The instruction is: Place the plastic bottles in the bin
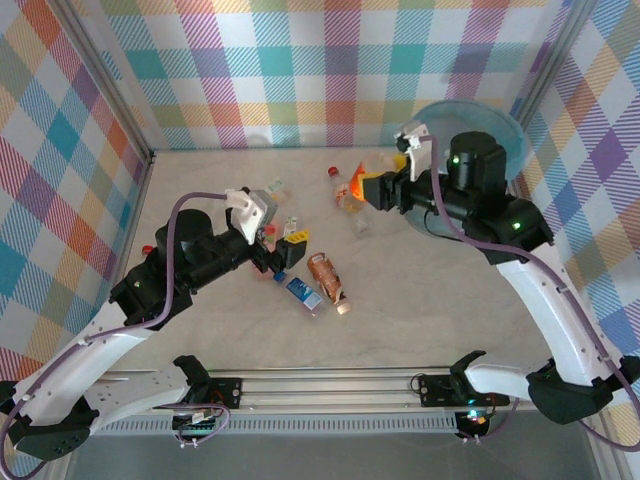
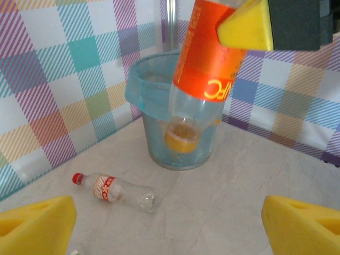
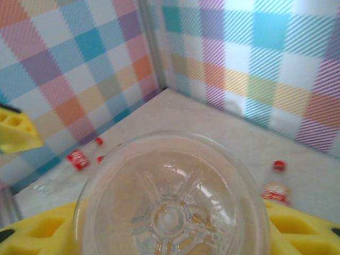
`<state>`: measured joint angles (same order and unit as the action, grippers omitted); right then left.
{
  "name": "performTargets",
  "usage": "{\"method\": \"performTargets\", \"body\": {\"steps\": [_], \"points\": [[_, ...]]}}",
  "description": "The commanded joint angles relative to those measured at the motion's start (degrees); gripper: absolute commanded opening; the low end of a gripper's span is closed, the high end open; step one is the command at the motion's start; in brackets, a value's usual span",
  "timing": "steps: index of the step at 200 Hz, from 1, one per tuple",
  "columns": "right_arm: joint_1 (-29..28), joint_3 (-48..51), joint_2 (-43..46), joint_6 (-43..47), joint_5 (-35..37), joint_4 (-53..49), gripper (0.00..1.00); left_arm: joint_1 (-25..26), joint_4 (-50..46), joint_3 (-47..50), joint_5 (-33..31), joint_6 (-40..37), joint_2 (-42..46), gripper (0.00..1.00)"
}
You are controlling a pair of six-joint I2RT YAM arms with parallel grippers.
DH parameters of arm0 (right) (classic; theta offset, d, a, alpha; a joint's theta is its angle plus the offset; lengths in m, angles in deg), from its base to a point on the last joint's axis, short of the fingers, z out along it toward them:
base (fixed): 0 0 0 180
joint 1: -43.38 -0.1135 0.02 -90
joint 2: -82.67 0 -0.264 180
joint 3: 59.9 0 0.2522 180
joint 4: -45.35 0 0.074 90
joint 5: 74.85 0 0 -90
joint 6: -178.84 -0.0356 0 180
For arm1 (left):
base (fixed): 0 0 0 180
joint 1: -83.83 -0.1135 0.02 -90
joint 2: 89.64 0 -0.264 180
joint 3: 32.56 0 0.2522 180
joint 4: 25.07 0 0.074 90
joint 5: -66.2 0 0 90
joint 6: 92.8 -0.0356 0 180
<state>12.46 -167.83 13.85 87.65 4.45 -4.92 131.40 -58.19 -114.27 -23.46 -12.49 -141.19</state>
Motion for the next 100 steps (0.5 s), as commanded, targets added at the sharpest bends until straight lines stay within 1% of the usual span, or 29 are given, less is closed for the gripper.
{"method": "performTargets", "body": {"steps": [1,13,16,24,65,100], "points": [[2.2,-5.4,0.3,5.4,7.7,-2.4,0.48,0.7,2.9,-0.3,-0.3,1.0,0.6,0.90],[4.0,-7.4,-0.2,6.3,10.5,-2.7,0.48,0.8,2.9,-0.3,-0.5,1.0,0.4,0.90],[4.4,-7.7,-0.3,8.2,11.0,-2.6,0.48,0.7,2.9,-0.2,-0.6,1.1,0.4,0.90],[5.7,-8.4,-0.5,9.4,13.1,-1.9,0.48,0.7,2.9,-0.1,-0.8,1.2,0.3,0.90],[11.6,-9.3,-2.7,14.7,25.9,2.4,0.46,0.7,2.9,1.0,-2.0,1.3,0.6,0.90],[15.9,-7.7,-6.1,14.0,29.5,2.6,0.47,0.7,3.0,1.4,-3.0,1.3,0.7,0.90]]}}
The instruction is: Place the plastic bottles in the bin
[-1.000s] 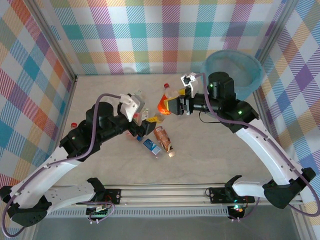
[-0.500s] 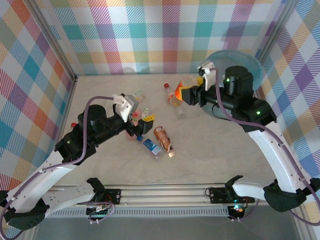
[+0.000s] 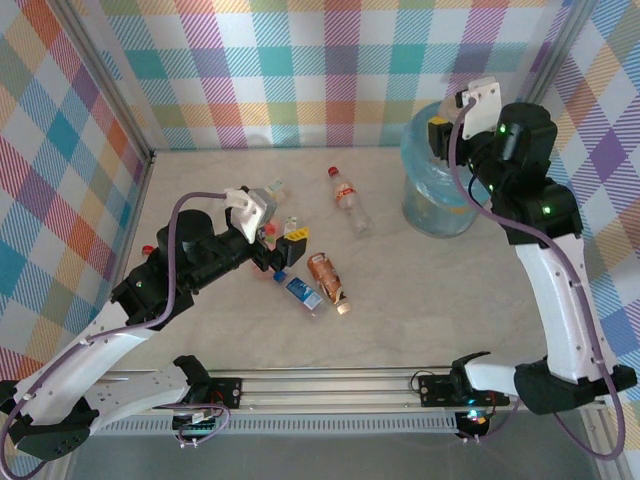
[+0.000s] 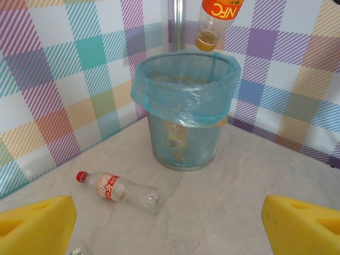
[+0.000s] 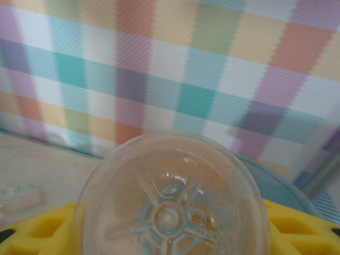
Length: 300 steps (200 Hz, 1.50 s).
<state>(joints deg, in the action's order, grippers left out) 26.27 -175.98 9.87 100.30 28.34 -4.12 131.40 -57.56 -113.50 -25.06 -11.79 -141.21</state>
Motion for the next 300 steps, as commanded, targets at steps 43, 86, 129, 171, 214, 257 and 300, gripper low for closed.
{"method": "performTargets", "body": {"steps": [43,86,129,171,214,257,300], "points": [[4.8,3.0,-6.4,-2.5,7.3,-0.5,0.47,0.7,2.3,2.2,-4.6,0.3,0.8,0.91],[6.4,5.2,-9.9,-5.4,7.5,-3.6,0.49,0.8,4.2,3.5,-6.0,0.8,0.9,0.91],[7.8,8.8,-11.0,-9.5,6.0,-3.1,0.52,0.7,4.4,4.0,-6.7,1.0,0.2,0.91],[8.8,10.3,-13.1,-11.7,4.5,-3.4,0.56,0.8,5.4,4.4,-8.1,1.4,-0.2,0.92],[10.6,9.8,-16.1,-13.7,0.5,-5.1,0.61,0.7,5.0,4.4,-8.6,1.4,-0.4,0.92],[11.2,9.3,-17.4,-14.5,-0.9,-5.8,0.68,0.7,5.0,4.5,-9.0,1.3,-0.7,0.92],[11.2,8.5,-17.1,-14.5,-1.2,-6.5,0.70,0.7,5.4,4.8,-10.1,1.3,-0.6,0.92]]}}
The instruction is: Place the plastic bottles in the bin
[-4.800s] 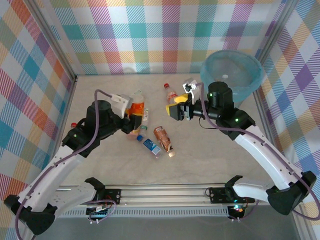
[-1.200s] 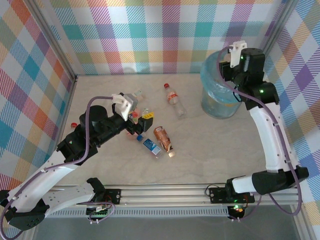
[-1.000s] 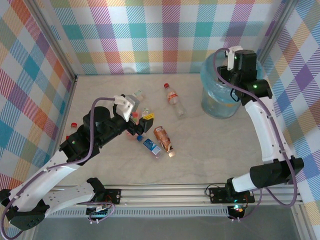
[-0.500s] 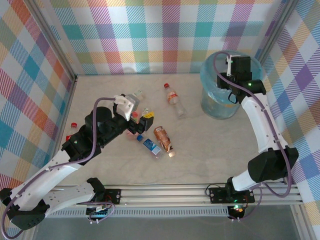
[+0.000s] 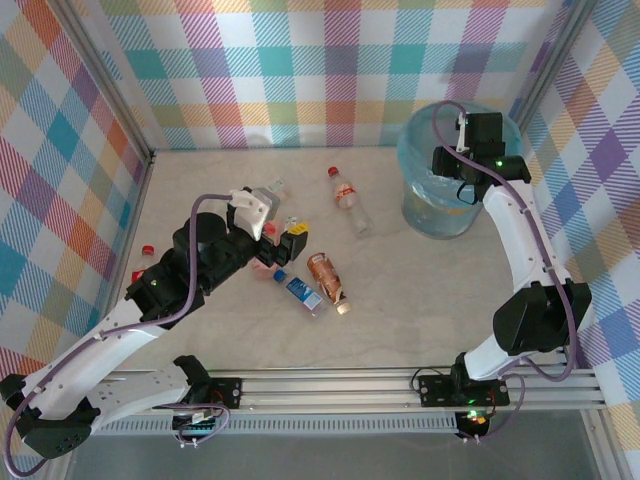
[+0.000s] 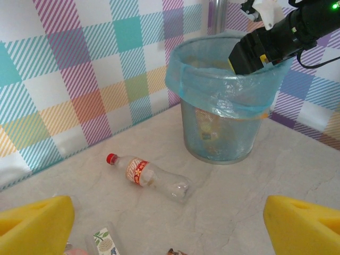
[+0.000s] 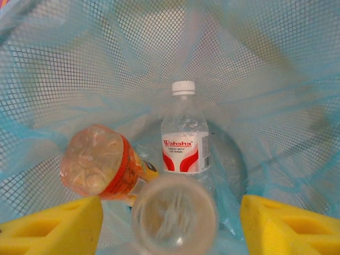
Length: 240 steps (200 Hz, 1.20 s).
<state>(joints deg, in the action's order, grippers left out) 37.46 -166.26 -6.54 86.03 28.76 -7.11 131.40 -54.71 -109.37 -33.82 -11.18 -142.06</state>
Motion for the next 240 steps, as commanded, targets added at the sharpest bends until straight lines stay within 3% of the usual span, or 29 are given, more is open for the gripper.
{"method": "performTargets", "body": {"steps": [1,125,240], "points": [[0.1,-1.2,-0.7,-0.2,-1.6,-3.5,0.70,0.7,2.5,0.7,-1.3,0.6,0.2,0.92],[0.1,-3.5,4.0,-1.5,-7.3,-4.9,0.69,0.6,1.0,-0.1,-6.5,1.9,-0.5,0.93],[-1.1,0.7,18.1,-4.3,-14.9,1.4,0.66,-1.6,-8.2,-6.5,-14.8,7.2,-7.5,0.94]]}}
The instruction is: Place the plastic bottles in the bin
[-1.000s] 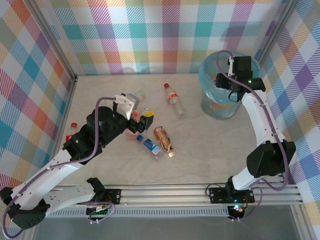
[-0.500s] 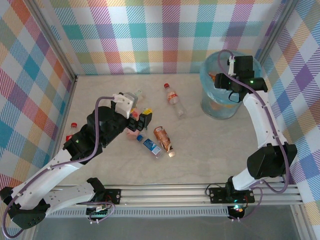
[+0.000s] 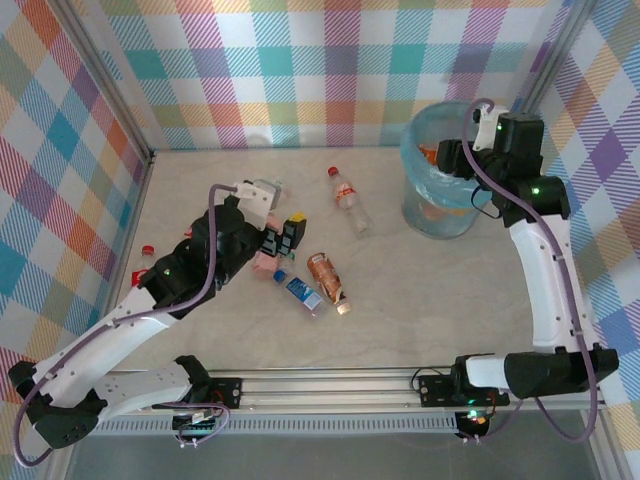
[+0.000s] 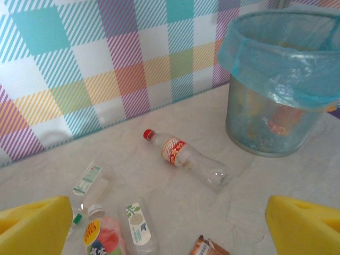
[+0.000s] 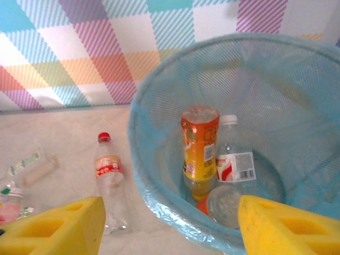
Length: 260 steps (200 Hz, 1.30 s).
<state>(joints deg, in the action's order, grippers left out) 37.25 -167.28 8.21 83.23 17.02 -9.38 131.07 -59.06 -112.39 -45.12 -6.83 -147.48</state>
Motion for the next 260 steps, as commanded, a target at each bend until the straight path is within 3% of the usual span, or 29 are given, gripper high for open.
{"method": "performTargets", "body": {"steps": [1,28,50,74,107,132,168,193,226,260], "points": [[-1.0,1.8,3.5,-1.6,-3.3,3.8,0.66,-1.3,-4.0,-3.6,-3.5,3.0,-2.2,0.94],[-2.5,4.5,6.8,-2.9,-5.0,6.8,0.65,-5.0,-9.9,-7.0,-4.9,6.3,-6.1,0.94],[-4.2,6.5,8.1,-4.4,-6.7,8.9,0.65,-10.9,-16.8,-10.1,-5.4,9.7,-8.8,0.95],[-7.7,9.1,7.7,-6.9,-8.0,12.2,0.64,-21.4,-23.1,-11.4,-2.0,14.2,-10.2,0.98],[-17.5,9.0,2.7,-6.8,-7.9,14.9,0.65,-38.6,-28.7,-9.0,6.5,18.8,-11.4,0.98],[-22.4,8.8,-2.1,-8.3,-10.4,18.4,0.65,-49.9,-31.4,-5.3,11.4,18.0,-14.3,0.98],[-27.9,5.3,-9.5,-9.3,-13.8,20.1,0.65,-61.8,-30.4,1.3,13.7,15.9,-20.3,0.99],[-29.9,3.9,-11.8,-9.0,-15.5,20.7,0.65,-67.0,-28.3,5.0,14.0,16.5,-23.5,0.99],[-30.8,4.4,-11.7,-7.8,-16.0,20.3,0.66,-69.7,-26.2,7.5,7.1,16.4,-25.3,1.00],[-30.8,5.6,-11.0,-7.1,-15.6,20.3,0.66,-74.5,-25.0,8.0,8.0,16.7,-28.4,1.00]]}}
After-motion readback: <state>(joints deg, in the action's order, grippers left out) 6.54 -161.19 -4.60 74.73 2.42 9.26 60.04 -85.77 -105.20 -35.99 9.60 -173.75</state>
